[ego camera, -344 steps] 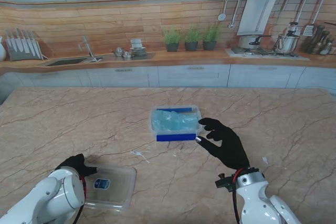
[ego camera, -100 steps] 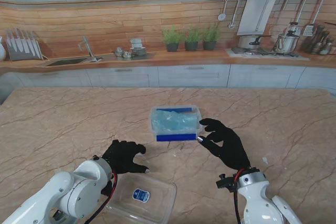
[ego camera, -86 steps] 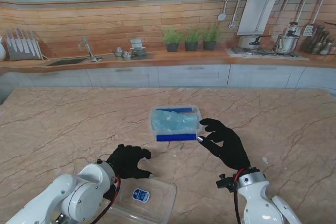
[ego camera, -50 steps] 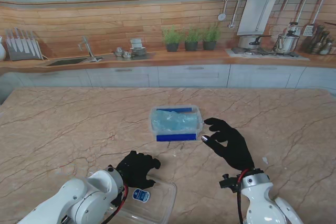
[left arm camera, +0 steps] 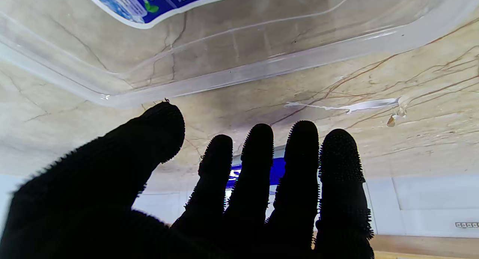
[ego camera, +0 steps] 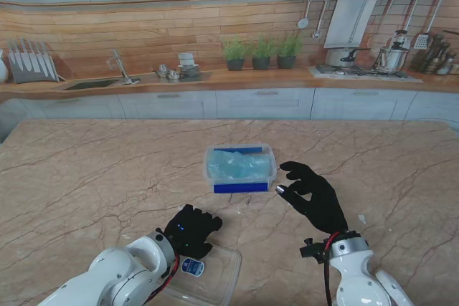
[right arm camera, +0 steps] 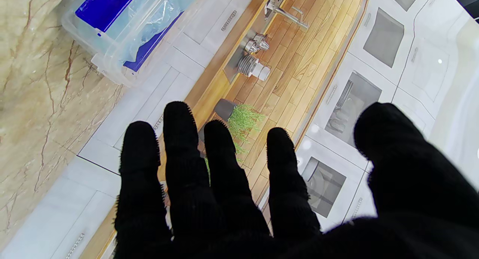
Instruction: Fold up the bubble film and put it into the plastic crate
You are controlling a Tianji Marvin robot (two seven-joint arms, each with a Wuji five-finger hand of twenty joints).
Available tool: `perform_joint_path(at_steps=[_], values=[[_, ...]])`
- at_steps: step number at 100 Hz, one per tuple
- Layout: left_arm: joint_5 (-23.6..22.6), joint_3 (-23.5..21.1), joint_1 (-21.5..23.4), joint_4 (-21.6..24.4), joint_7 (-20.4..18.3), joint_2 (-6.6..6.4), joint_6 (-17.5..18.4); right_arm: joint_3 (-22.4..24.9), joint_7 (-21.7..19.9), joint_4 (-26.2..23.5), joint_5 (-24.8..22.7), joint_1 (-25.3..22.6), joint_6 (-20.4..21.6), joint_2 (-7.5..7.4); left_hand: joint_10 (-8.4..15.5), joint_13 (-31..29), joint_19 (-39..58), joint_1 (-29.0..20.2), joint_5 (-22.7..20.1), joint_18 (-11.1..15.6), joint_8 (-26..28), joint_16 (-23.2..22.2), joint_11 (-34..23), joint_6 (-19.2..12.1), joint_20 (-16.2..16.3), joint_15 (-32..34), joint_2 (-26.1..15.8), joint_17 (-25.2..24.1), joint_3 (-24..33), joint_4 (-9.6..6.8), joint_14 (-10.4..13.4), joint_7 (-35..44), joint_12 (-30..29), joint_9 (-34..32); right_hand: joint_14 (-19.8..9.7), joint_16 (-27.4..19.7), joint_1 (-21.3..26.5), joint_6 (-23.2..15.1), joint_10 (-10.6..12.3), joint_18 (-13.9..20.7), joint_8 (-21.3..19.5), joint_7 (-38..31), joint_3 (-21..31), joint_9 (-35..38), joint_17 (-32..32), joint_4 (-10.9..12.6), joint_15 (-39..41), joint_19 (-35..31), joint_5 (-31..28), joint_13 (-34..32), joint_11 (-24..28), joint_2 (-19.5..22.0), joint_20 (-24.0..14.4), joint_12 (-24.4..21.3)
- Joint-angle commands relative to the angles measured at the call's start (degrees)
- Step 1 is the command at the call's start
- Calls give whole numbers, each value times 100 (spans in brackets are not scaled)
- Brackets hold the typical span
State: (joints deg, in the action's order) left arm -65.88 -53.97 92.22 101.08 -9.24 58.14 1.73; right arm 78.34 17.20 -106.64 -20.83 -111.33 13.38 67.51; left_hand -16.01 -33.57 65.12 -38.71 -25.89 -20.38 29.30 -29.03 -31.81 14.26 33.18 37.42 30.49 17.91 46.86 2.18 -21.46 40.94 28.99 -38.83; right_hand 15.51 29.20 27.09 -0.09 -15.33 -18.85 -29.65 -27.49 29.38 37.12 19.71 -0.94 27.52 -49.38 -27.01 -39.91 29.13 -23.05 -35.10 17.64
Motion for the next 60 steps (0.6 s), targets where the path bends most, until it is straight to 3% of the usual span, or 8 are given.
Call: perform_joint_path(at_steps=[1, 11, 34, 60], values=[[-83, 50, -10, -140, 175, 19, 61, -14, 22, -19, 6, -29, -14, 31, 37, -167, 244, 58, -149, -60, 101, -121, -226, -13, 123, 165, 317, 122, 258, -71, 114, 331, 87, -174, 29, 77, -110, -75, -39, 29, 25, 105, -151, 67, -70, 123, 76, -3, -27, -10, -68, 413, -112, -30], [-217, 174, -126, -344, 547, 26, 118, -12, 48, -22, -8, -37, -13, 35, 95, -377, 374, 29, -175, -28, 168, -164, -383, -52, 138, 324, 396, 356, 598, -143, 165, 541, 155, -309, 21, 69, -114, -67, -48, 31, 25, 103, -157, 67, -82, 127, 61, 3, -32, 13, -65, 417, -109, -30], [-323, 338, -285, -535, 634, 2, 181, 26, 146, -23, -30, -73, 17, 54, 155, -351, 415, 37, 10, 51, 205, -212, -495, -105, 117, 400, 405, 396, 813, -278, 206, 641, 240, -163, 27, 67, -105, -64, -65, 29, 27, 105, -156, 76, -84, 142, 67, -2, -42, 12, -54, 423, -109, -28], [-412, 460, -416, -672, 736, -9, 174, 38, 132, -32, -14, -88, 23, 53, 183, -381, 483, 140, 18, 44, 238, -265, -539, -149, 135, 451, 574, 416, 620, -52, 211, 687, 299, -168, 26, 66, -126, -65, -62, 31, 27, 105, -167, 71, -90, 154, 74, -9, -34, 17, -49, 433, -108, -30]])
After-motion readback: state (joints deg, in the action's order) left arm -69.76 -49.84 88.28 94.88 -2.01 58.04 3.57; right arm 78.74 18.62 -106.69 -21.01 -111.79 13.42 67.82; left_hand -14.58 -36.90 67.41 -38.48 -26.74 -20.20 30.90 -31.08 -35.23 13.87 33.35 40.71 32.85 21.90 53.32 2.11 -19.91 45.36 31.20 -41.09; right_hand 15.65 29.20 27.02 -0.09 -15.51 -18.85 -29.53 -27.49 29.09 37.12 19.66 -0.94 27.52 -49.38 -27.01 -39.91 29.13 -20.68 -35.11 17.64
